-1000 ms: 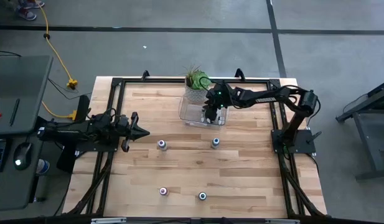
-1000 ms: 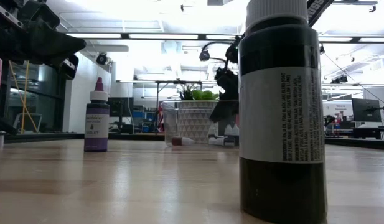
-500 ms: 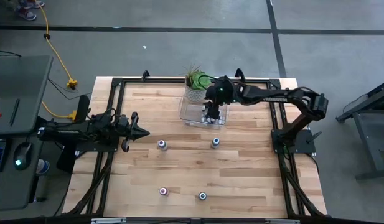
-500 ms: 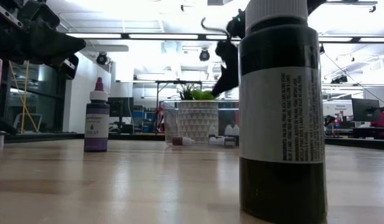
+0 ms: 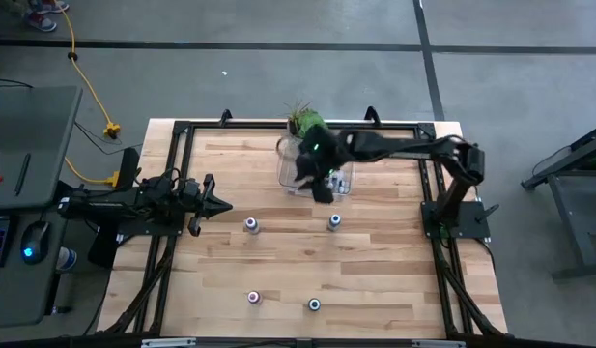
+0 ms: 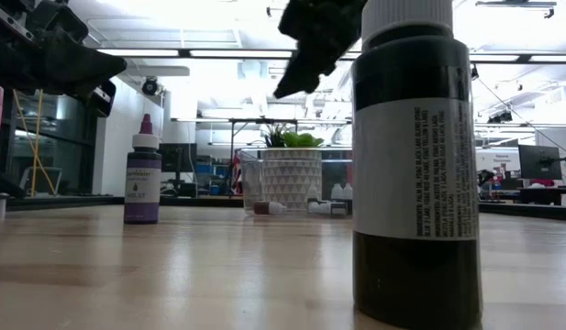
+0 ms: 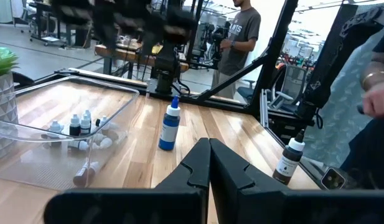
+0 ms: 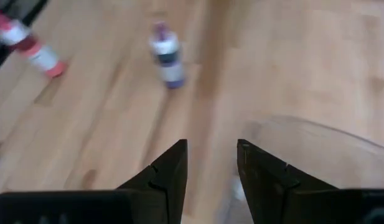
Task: Pick & Place food coloring
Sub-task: Put the large purple food coloring bottle into the bin, then put the large blue food coloring bottle into the bin
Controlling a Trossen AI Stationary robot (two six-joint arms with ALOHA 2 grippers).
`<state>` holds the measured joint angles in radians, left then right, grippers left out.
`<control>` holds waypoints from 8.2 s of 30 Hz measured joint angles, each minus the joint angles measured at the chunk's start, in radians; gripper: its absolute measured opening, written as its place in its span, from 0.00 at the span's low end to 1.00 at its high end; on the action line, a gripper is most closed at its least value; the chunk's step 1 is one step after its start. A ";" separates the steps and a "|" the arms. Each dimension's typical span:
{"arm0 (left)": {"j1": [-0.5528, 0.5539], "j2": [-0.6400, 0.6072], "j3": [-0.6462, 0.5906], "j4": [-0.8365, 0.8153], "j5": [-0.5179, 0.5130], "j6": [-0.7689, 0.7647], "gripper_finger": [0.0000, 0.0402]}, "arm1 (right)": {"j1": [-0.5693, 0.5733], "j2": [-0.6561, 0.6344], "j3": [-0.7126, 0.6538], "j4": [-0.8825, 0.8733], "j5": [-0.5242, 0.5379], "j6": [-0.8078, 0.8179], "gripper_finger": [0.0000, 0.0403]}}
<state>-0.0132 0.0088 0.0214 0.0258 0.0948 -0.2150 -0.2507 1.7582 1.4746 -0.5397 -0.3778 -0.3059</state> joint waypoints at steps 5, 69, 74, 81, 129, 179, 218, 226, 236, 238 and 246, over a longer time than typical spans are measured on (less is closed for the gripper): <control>0.000 0.000 0.000 0.000 0.000 0.000 0.00 | 0.084 0.082 -0.002 0.079 -0.012 -0.070 0.32; 0.000 0.000 0.000 0.000 0.000 0.000 0.00 | 0.251 0.485 0.077 0.783 0.101 0.182 0.36; 0.000 0.000 0.000 0.000 0.000 0.000 0.00 | 0.251 0.485 0.077 0.778 0.101 0.178 0.28; 0.000 0.000 0.000 0.000 0.000 0.000 0.00 | 0.252 0.477 0.077 0.756 0.103 0.167 0.28; 0.000 0.000 0.000 0.000 0.000 0.000 0.00 | -0.123 -0.020 -0.294 0.551 0.212 0.172 0.28; 0.000 0.000 0.000 0.000 0.000 0.000 0.00 | -0.108 0.122 -0.454 0.939 0.346 0.305 0.46; 0.000 0.000 0.000 0.000 0.000 0.000 0.00 | 0.125 -0.141 0.150 -0.377 0.134 -0.019 0.47; 0.000 0.000 0.000 0.000 0.000 0.000 0.00 | 0.171 -0.140 0.132 -0.661 0.242 0.150 0.47; 0.000 0.000 0.000 0.000 0.000 0.000 0.00 | 0.229 -0.291 -0.254 -0.352 0.233 0.257 0.47; 0.000 0.000 0.000 0.000 0.000 0.000 0.00 | 0.238 -0.314 -0.331 -0.291 0.280 0.264 0.47; 0.000 0.000 0.000 0.000 0.000 0.000 0.00 | 0.263 -0.325 -0.542 -0.011 0.354 0.299 0.47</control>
<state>-0.0135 0.0090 0.0216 0.0257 0.0944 -0.2150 0.0127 1.4331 0.9330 -0.5508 -0.0240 -0.0065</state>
